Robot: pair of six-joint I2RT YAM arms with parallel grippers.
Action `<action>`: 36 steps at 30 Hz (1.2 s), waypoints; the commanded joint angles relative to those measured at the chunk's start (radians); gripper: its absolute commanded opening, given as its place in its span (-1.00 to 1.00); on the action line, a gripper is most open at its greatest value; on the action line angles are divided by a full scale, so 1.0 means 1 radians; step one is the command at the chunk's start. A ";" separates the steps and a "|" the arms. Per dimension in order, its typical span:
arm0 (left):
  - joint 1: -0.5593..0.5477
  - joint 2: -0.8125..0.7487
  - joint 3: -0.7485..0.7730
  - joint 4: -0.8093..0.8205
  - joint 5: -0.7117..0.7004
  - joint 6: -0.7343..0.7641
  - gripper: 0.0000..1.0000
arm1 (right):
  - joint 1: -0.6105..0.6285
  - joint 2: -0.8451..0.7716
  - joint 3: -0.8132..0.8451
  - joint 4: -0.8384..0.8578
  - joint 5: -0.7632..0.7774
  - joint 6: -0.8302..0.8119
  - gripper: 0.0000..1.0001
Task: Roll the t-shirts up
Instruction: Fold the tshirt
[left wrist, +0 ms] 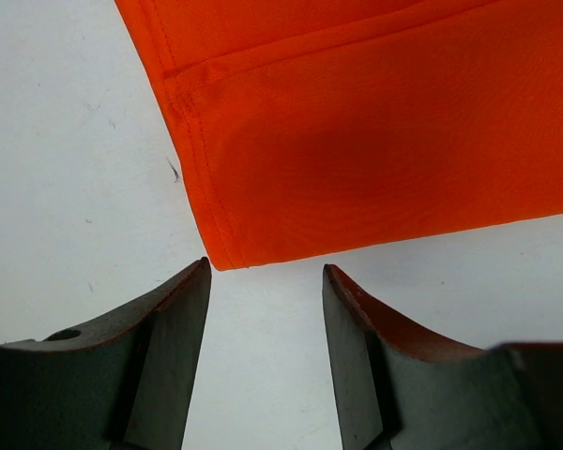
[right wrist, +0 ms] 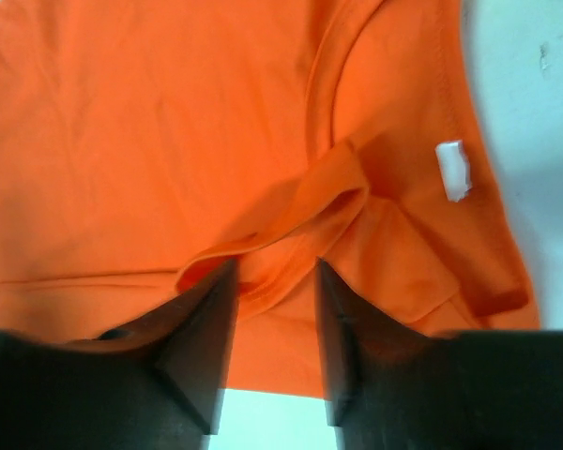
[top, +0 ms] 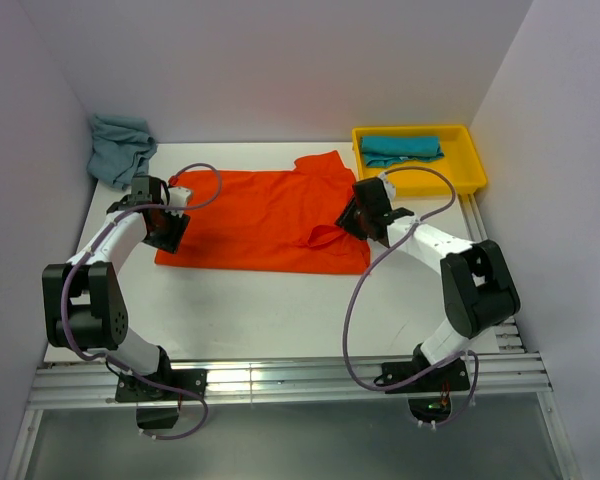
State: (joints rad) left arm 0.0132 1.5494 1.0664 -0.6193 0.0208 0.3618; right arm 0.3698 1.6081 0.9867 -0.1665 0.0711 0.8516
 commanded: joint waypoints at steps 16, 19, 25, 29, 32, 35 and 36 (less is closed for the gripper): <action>-0.004 -0.015 0.041 -0.026 0.022 0.003 0.10 | 0.250 0.058 0.016 -0.019 0.085 0.049 -0.89; -0.005 -0.014 0.041 -0.028 0.021 0.003 0.10 | 0.262 0.105 0.044 -0.021 0.079 0.044 -0.91; -0.004 -0.014 0.040 -0.026 0.016 0.006 0.10 | 0.262 0.191 0.127 -0.053 0.088 0.029 -0.91; -0.004 -0.011 0.037 -0.025 0.014 0.009 0.10 | 0.254 0.245 0.199 -0.082 0.099 0.017 -0.91; -0.004 -0.009 0.033 -0.017 0.011 0.014 0.10 | 0.244 0.282 0.248 -0.102 0.093 0.007 -0.91; -0.004 -0.006 0.029 -0.014 0.008 0.014 0.10 | 0.231 0.294 0.282 -0.111 0.094 0.000 -0.89; -0.004 -0.006 0.029 -0.013 0.007 0.016 0.10 | 0.224 0.300 0.303 -0.116 0.093 -0.002 -0.88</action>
State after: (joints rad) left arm 0.0132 1.5494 1.0668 -0.6411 0.0219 0.3618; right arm 0.6132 1.8904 1.2285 -0.2562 0.1413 0.8692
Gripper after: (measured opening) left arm 0.550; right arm 0.055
